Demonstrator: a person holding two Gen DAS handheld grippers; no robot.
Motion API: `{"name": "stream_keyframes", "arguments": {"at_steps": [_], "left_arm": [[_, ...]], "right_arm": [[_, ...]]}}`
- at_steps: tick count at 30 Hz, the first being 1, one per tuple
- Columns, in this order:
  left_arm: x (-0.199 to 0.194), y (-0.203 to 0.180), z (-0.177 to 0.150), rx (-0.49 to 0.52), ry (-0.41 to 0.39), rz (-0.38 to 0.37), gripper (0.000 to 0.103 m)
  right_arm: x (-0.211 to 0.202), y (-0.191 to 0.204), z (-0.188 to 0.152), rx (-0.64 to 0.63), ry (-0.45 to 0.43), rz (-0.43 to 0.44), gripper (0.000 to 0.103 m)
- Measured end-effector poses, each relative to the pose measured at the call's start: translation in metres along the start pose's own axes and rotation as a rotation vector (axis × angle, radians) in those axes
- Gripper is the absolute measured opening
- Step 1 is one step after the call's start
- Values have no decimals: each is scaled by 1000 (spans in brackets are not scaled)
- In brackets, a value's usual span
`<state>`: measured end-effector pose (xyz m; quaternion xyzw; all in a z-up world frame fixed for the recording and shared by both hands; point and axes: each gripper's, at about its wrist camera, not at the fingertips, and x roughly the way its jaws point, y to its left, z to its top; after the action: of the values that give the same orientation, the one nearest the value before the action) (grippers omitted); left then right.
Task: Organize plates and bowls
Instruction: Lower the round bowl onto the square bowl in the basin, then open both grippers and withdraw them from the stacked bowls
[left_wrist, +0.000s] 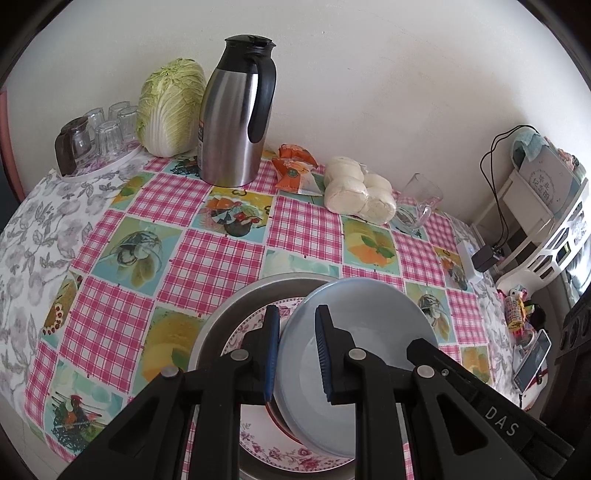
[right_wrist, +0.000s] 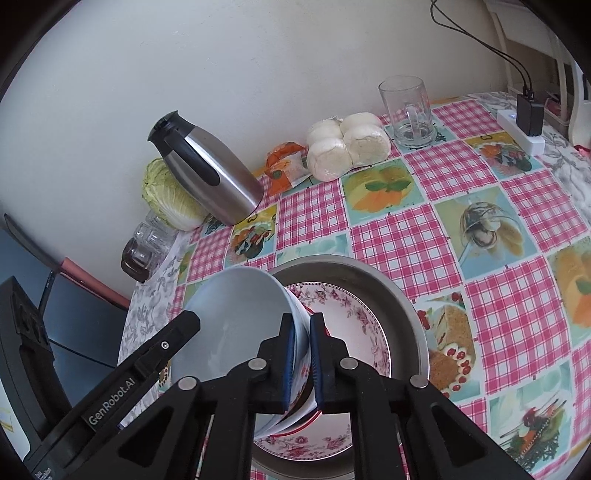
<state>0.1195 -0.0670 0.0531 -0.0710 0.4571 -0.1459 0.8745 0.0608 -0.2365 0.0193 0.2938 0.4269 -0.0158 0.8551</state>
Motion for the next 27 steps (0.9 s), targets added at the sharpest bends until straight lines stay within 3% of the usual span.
{"name": "stream_keyframes", "arguments": {"at_steps": [8, 20, 25, 27], "left_arm": [[-4, 2, 1, -8, -4, -15, 16], [-14, 4, 3, -15, -12, 14, 20], [-26, 9, 6, -25, -40, 46, 58], [-28, 12, 7, -32, -43, 59, 70]], "right_arm": [[-3, -5, 1, 53, 27, 19, 10], [-9, 4, 1, 1, 25, -27, 14], [-17, 5, 4, -9, -4, -56, 33], [-20, 5, 5, -11, -17, -71, 46]]}}
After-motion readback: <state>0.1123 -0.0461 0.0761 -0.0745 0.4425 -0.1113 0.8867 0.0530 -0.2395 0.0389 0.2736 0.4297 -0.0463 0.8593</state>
